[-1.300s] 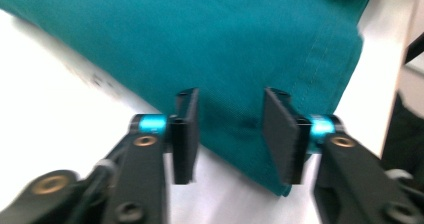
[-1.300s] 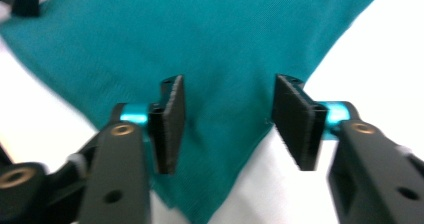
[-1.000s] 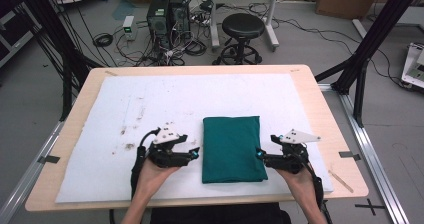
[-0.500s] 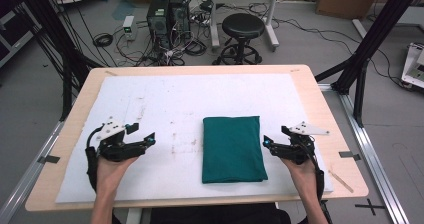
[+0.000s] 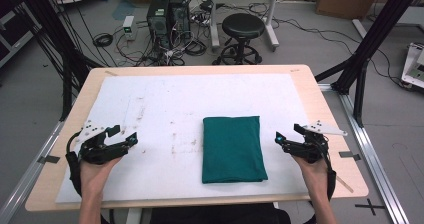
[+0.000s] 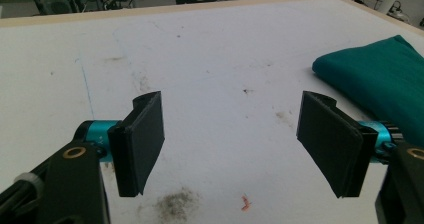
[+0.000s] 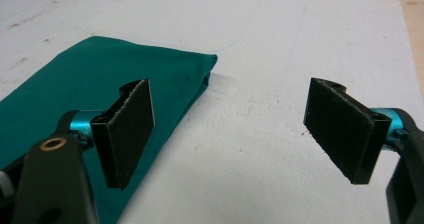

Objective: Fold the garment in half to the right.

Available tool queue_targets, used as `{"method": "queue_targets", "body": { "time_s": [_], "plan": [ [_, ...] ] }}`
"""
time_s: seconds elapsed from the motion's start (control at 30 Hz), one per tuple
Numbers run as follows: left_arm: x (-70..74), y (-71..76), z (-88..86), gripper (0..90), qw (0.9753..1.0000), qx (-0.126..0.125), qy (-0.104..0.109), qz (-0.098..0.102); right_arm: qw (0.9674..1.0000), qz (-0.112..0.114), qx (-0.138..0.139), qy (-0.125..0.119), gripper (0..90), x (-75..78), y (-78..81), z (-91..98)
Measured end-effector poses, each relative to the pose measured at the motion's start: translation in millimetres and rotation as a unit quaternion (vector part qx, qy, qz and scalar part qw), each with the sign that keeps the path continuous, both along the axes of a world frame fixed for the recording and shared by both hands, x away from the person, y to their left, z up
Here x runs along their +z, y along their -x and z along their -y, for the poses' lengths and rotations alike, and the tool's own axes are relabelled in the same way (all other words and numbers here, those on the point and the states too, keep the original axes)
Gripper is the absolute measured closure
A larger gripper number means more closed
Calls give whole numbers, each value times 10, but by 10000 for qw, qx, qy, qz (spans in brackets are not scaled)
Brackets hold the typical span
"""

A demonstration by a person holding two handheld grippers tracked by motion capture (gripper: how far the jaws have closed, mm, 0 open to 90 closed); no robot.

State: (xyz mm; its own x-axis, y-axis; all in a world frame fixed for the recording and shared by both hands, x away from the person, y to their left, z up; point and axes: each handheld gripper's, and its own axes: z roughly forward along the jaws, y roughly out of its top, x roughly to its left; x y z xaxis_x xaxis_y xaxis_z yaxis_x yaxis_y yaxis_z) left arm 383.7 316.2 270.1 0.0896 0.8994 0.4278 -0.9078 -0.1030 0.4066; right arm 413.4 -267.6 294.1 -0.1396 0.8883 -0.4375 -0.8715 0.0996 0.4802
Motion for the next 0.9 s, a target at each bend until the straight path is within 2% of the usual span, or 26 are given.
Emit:
{"method": "queue_targets", "body": {
  "time_s": [0.43, 0.9],
  "plan": [
    [-5, -11, -13, 270, 10000, 2, -1, -39, 9999, -11, -12, 126, 208, -5, -2, -47],
    [-5, -23, -17, 270, 10000, 16, -7, -73, 9999, 20, 14, 108, 208, -16, 8, -30]
  ]
}}
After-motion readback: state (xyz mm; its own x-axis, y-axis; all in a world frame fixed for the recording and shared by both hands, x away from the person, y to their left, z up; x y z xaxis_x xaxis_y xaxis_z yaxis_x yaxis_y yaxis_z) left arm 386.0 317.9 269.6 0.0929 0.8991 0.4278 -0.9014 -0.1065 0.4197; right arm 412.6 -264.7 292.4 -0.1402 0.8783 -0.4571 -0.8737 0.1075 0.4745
